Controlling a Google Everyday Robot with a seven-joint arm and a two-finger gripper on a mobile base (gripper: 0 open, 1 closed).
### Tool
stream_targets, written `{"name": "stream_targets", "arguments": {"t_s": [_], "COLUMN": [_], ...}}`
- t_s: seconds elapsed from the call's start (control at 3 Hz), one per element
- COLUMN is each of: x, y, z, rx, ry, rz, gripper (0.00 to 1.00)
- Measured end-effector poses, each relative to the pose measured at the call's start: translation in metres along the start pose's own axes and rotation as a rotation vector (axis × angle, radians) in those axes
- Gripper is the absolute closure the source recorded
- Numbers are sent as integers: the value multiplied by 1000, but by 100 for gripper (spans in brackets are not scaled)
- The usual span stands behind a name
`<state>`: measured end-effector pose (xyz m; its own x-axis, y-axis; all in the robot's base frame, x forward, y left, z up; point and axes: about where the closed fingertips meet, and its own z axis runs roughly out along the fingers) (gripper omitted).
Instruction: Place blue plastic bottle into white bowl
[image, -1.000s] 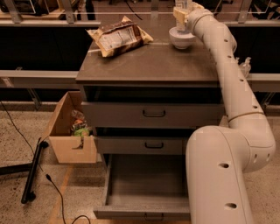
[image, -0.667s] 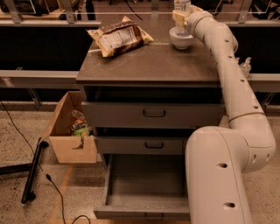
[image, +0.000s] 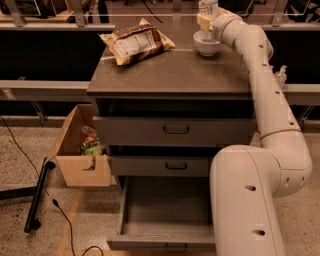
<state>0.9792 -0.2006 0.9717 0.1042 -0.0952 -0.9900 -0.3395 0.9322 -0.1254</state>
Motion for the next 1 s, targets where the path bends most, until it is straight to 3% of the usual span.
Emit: {"name": "stream_targets", "arguments": {"t_s": [0.33, 0.67, 1.0], "x": [-2, -5, -18], "y": [4, 4, -23], "z": [0, -1, -18], "rx": [-16, -20, 25], "ry": [6, 5, -2], "rz": [-4, -6, -21], "gripper": [0, 0, 0]}}
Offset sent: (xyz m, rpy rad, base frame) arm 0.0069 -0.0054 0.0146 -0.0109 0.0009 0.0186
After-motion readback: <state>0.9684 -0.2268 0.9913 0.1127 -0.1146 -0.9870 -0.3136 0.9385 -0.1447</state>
